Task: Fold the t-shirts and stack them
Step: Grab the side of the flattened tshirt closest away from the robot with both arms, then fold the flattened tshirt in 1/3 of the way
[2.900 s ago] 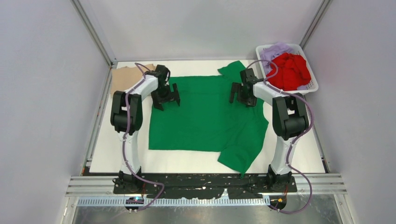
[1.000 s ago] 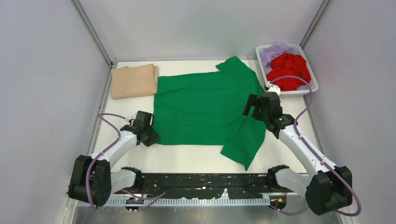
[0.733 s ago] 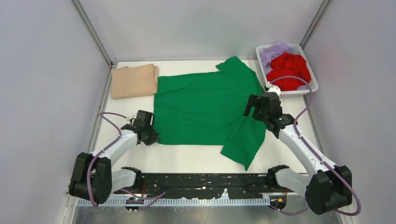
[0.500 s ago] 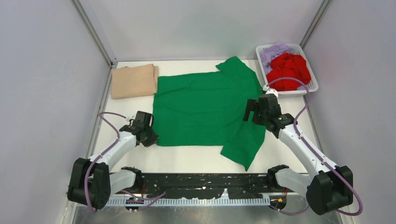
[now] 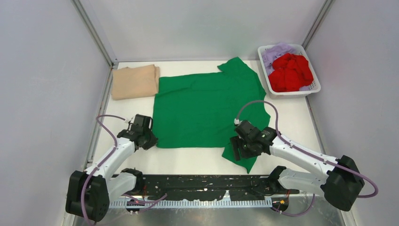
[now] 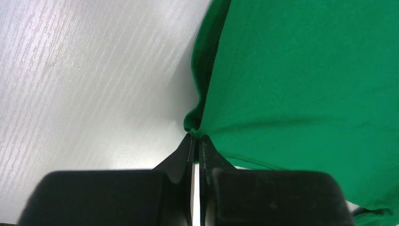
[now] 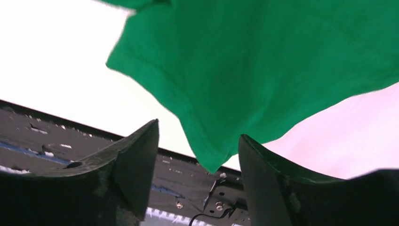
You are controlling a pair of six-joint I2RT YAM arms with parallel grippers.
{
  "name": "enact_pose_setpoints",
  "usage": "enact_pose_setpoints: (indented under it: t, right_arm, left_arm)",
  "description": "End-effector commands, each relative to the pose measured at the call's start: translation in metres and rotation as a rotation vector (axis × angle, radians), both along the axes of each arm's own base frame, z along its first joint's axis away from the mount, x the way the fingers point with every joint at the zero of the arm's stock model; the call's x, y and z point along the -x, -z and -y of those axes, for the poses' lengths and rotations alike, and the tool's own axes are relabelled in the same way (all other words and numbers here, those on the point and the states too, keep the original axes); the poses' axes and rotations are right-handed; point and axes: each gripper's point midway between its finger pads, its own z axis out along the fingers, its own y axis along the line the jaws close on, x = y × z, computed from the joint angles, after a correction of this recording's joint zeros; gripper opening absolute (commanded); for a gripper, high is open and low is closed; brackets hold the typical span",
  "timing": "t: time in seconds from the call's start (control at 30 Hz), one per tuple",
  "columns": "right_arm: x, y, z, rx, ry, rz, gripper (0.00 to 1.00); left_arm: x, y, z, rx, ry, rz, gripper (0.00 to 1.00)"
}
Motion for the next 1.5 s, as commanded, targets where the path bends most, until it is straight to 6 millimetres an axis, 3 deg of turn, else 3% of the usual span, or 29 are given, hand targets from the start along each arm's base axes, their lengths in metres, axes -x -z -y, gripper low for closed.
enact_pose_setpoints:
  t: [0.0,0.27,0.5,0.6,0.67,0.8,1.0,1.17,1.47]
  right_arm:
    - [0.025,0.016,-0.006,0.001,0.007,-0.094,0.65]
    - [0.027,0.038,-0.012,0.007,0.025,-0.104,0.48]
    - [0.034,0.061,0.0,0.083,0.093,-0.152,0.34]
    - [0.045,0.057,0.003,0.105,0.093,-0.188,0.13]
    - [0.053,0.051,0.009,0.139,0.077,-0.195,0.06]
    - [0.068,0.036,0.015,0.159,0.042,-0.195,0.05]
    - [0.085,0.022,0.007,0.082,0.021,-0.194,0.05]
    - [0.069,0.011,0.005,0.06,0.042,-0.105,0.05]
    - [-0.002,-0.028,0.002,0.046,0.108,0.109,0.05]
  left_arm:
    - [0.003,0.001,0.0,-0.005,0.019,0.003,0.0]
    - [0.008,0.004,-0.001,-0.003,0.018,-0.002,0.0]
    - [0.013,0.006,-0.002,-0.002,0.021,-0.013,0.0]
    - [0.017,0.006,-0.003,-0.003,0.02,-0.02,0.0]
    - [0.021,0.005,-0.003,-0.001,0.02,-0.022,0.0]
    - [0.035,0.005,-0.006,0.001,0.012,-0.037,0.0]
    - [0.053,0.002,-0.007,0.032,-0.009,-0.014,0.0]
    - [0.051,-0.008,0.001,0.087,0.006,0.048,0.0]
    - [0.001,-0.041,0.016,0.133,0.022,0.176,0.0]
